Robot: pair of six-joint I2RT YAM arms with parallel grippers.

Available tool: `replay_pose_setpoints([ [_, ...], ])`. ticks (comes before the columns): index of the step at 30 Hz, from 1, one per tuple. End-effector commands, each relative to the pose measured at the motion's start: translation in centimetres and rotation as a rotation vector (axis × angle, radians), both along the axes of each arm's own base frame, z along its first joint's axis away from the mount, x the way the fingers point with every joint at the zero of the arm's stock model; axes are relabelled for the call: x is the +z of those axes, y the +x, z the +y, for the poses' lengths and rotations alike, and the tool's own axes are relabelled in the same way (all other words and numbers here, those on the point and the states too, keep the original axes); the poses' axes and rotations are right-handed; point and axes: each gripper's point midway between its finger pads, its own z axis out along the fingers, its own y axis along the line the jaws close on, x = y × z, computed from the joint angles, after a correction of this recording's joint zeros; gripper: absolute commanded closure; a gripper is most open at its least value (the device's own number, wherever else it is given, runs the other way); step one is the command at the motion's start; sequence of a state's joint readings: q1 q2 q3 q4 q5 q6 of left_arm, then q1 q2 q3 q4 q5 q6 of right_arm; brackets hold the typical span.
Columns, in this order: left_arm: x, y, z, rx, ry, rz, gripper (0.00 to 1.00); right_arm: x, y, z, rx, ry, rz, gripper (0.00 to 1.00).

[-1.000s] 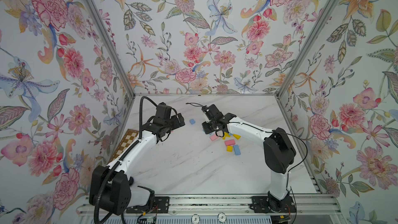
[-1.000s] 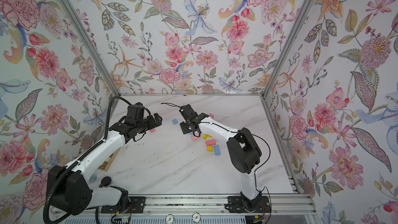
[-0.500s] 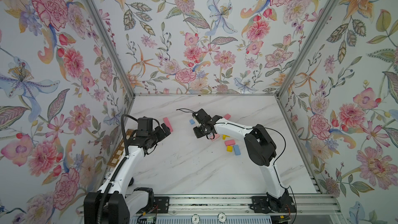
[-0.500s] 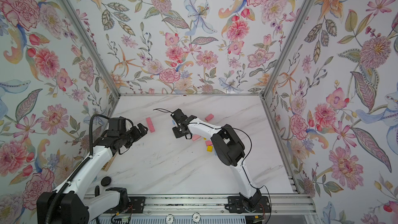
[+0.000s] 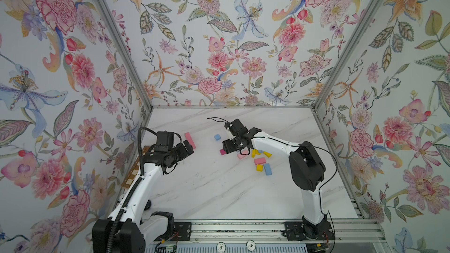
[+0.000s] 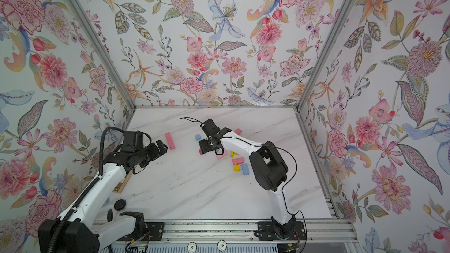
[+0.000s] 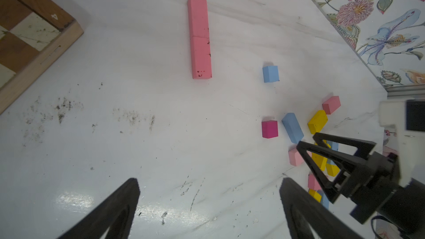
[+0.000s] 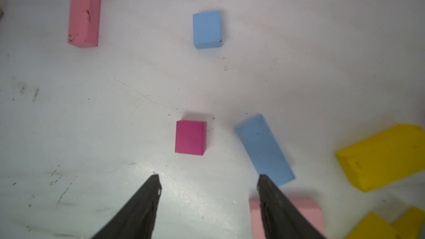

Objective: Assemble the letter v with building blocks
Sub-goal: Place the building block at the center of the board, then pick up the building block from the center of the board.

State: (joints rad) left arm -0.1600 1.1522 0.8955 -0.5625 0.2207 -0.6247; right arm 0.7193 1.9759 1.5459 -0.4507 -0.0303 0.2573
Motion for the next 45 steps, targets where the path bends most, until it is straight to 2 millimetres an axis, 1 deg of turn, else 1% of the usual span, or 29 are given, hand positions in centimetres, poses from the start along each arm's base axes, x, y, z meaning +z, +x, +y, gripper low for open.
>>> replay_pose_setpoints([
  [1,0.2,1.2,-3.8,-0.12,0.067,-0.009,0.01,5.4,1.7,-4.4,-0.113,0.129,-0.082,0.11],
  [3,-0.8,2.2,-6.1,-0.182,0.118,0.022,0.03,6.0,2.0,-7.5,-0.18,0.162,-0.081,0.01],
  [4,-1.4,2.7,-7.4,-0.216,0.139,0.038,0.04,5.9,2.4,-9.9,-0.231,0.166,-0.079,0.01],
  [6,-1.8,3.8,-10.0,-0.276,0.178,0.044,0.05,6.1,2.2,-13.1,-0.294,0.171,-0.082,0.01],
  [7,-1.6,4.5,-11.4,-0.302,0.198,0.033,0.06,6.1,2.0,-14.5,-0.323,0.171,-0.084,0.01],
  [8,-2.9,5.0,-12.4,-0.326,0.219,0.06,0.06,6.2,1.8,-15.5,-0.343,0.176,-0.089,0.01],
  [9,-3.4,5.6,-13.5,-0.35,0.231,0.071,0.07,6.3,1.5,-16.6,-0.364,0.181,-0.092,0.01],
  [10,-4.2,6.1,-14.3,-0.371,0.248,0.087,0.11,6.4,1.2,-17.3,-0.38,0.189,-0.097,0.01],
  [13,-6.1,7.5,-15.6,-0.418,0.367,0.126,0.18,6.2,0.3,-18.7,-0.413,0.197,-0.098,0.01],
  [16,-8.1,8.2,-16.5,-0.478,0.442,0.168,0.22,5.7,-0.3,-19.2,-0.426,0.197,-0.092,0.01],
  [19,-9.8,8.3,-15.9,-0.502,0.524,0.205,0.26,5.2,-0.7,-19.5,-0.433,0.197,-0.082,0.01],
  [21,-10.7,8.0,-15.6,-0.519,0.545,0.223,0.27,5.0,-0.8,-19.5,-0.434,0.198,-0.077,0.01],
  [24,-11.8,7.7,-15.6,-0.533,0.54,0.235,0.27,4.8,-0.8,-19.3,-0.43,0.202,-0.068,0.01],
  [30,-12.9,8.3,-16.3,-0.528,0.525,0.227,0.27,4.6,-0.6,-18.9,-0.425,0.216,-0.054,0.01],
  [35,-13.9,8.2,-17.1,-0.555,0.531,0.244,0.29,4.7,-0.7,-19.3,-0.433,0.206,-0.064,0.01],
  [41,-14.3,8.3,-16.5,-0.534,0.559,0.243,0.28,4.1,-1.0,-19.4,-0.436,0.2,-0.056,0.01],
  [45,-14.7,8.3,-14.8,-0.494,0.595,0.259,0.35,4.0,-1.1,-19.2,-0.437,0.209,-0.049,0.01],
])
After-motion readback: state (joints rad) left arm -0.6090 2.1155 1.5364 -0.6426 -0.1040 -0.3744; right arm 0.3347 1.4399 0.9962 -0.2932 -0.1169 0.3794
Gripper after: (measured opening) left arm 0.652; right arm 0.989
